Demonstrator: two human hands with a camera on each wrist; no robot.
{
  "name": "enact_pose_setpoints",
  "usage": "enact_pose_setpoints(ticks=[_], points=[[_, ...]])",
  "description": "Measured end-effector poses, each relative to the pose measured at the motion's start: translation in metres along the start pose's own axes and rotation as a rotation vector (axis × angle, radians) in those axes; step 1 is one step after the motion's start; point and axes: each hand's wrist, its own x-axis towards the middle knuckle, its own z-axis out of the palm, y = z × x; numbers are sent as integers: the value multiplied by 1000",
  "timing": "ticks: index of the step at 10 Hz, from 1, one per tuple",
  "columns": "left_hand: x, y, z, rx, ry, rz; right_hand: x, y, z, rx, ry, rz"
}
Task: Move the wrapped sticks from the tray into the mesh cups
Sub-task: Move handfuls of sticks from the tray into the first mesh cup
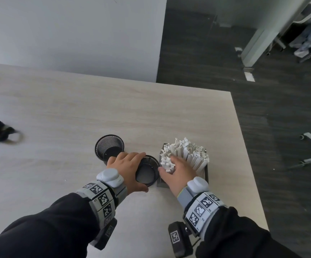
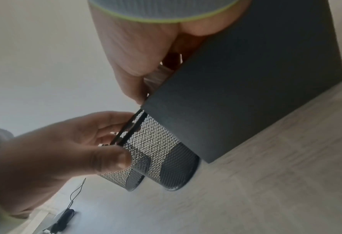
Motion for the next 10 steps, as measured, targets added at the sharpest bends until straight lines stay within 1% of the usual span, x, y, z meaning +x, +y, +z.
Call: enact_pose_setpoints(ticks=[1,2,3,4,5,6,7,8,9,10], points=[[0,0,-1,-1,-6,4,0,6,-3,41,-5,9],[0,0,-1,-4,-8,10,-2,17,-11,85,27,86],[0,-1,-1,-9,-12,14,-5,29,-26,208,56,126],[0,-2,-1,-18,-6,18,-7,36,-45,363,178,127],[0,-3,0,-24,-6,22,-6,34,-66,487,297,167],[1,-3,0,-22,-8,26,-3,29,-90,623,419,246],[1,-3,0,-19,-17,23,6,24,-102,695,509,354],[0,-3,0,-24,-18,22,16,20,-101,594,478,379],[1,-2,0,-26,-16,20,20,21,-103,380,482,338],[1,-3,1,-27,-12,17,24,26,-116,412,566,370]])
